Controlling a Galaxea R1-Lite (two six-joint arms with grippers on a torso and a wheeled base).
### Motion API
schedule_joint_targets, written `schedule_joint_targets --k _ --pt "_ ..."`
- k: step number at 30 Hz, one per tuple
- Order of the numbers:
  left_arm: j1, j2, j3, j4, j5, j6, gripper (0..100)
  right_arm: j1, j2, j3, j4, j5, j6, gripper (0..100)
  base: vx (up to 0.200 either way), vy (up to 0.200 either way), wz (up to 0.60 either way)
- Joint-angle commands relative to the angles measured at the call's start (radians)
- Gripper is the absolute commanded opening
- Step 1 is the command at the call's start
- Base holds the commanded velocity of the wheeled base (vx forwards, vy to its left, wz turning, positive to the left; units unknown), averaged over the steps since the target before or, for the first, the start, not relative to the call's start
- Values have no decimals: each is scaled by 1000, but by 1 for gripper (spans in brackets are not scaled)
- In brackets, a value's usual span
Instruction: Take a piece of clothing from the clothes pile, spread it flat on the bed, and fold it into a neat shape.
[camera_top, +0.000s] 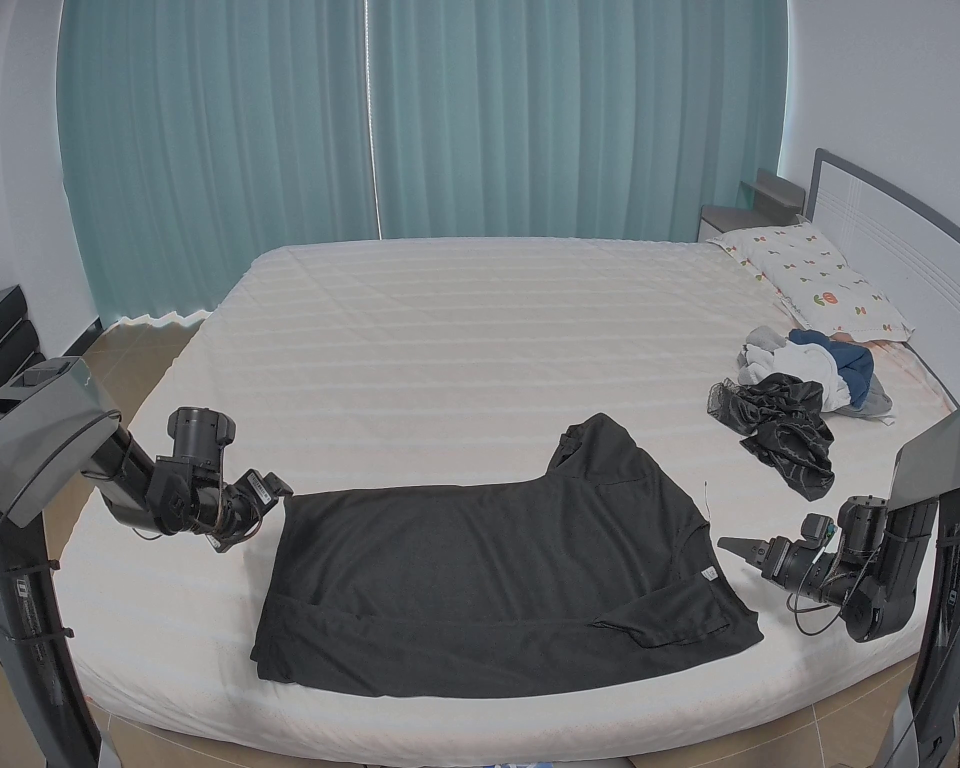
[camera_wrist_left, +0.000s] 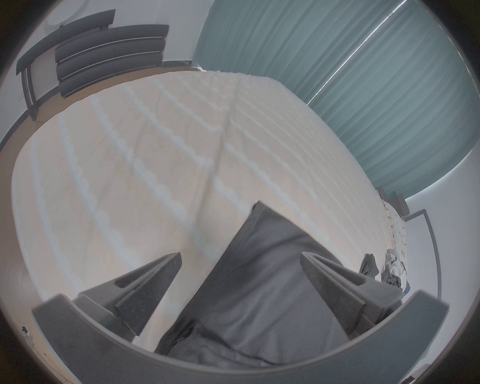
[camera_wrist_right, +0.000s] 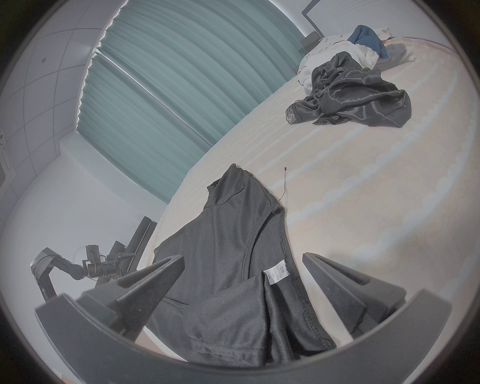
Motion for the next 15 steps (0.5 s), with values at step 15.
schedule_joint_targets --k 15 --pt "-30 297 -422 122 -14 54 100 6 8 2 -10 0 -4 100 0 0 0"
